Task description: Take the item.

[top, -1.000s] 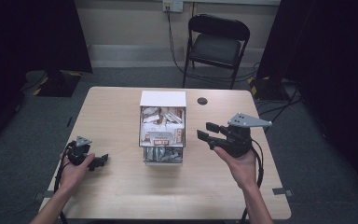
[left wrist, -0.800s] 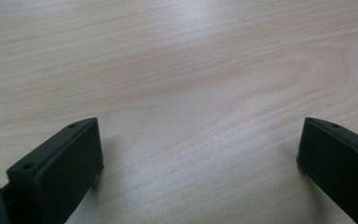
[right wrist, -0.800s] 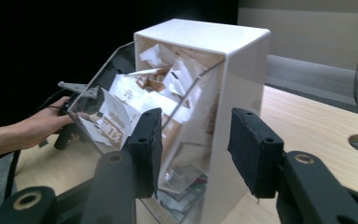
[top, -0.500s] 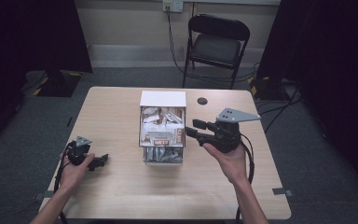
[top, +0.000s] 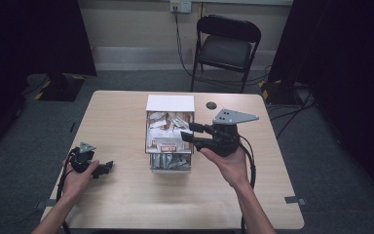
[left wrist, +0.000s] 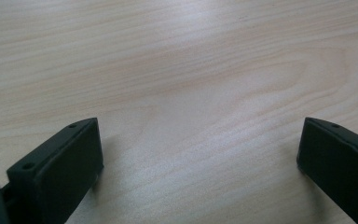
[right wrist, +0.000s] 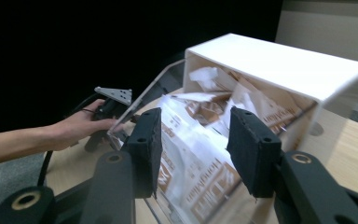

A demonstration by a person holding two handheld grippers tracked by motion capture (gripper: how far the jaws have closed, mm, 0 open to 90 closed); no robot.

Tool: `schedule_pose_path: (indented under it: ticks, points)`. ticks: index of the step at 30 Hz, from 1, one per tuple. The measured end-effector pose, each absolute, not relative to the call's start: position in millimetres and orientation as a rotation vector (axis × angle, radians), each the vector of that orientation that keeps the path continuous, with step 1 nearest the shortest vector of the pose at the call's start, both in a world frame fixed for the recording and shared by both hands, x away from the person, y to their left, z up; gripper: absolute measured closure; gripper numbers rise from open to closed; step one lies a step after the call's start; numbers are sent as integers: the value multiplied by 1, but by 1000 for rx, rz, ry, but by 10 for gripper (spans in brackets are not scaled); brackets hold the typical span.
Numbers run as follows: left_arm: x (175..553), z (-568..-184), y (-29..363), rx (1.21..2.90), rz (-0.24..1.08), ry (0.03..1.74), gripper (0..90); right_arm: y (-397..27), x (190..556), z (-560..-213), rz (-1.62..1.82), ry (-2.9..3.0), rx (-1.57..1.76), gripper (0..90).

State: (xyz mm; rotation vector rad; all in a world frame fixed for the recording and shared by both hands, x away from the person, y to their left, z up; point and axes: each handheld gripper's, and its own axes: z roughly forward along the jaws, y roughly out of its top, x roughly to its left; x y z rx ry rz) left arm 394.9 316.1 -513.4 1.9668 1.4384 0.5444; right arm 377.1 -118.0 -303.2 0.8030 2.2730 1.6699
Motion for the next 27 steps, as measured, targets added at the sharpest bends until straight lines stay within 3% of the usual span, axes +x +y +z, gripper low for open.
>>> schedule_pose_path:
  ticks: [17, 27]
  points:
    - [395, -513, 316, 1966, 545, 1439, 0, -85, 388, -311, 1668, 2377, 708, 564]
    - [395, -513, 316, 1966, 545, 1439, 0, -76, 392, -321, 1625, 2437, 703, 626]
